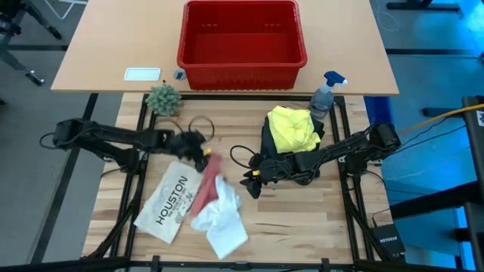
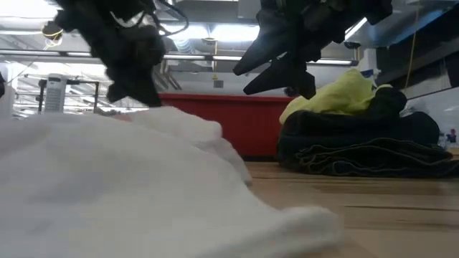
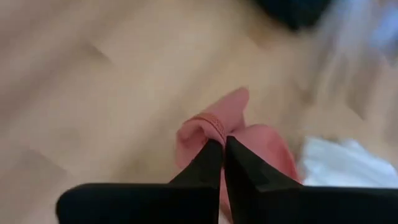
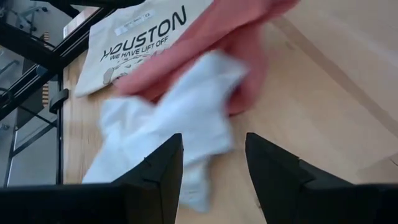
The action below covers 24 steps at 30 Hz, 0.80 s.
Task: Fold laundry
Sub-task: Fold the pink panty
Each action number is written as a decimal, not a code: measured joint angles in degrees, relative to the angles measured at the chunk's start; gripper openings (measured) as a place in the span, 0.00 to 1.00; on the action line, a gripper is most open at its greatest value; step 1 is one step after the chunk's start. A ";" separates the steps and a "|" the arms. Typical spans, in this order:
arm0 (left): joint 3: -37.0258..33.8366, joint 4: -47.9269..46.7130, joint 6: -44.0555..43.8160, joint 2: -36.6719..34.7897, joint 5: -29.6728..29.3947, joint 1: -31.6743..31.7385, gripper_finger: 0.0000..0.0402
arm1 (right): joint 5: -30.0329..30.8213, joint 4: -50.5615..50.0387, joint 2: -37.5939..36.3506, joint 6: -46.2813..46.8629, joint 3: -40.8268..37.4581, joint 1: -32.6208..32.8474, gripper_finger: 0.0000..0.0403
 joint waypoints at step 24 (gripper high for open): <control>40.76 -13.20 31.81 -5.18 -8.75 10.10 0.00 | 4.08 0.92 0.00 1.03 0.00 -0.07 0.41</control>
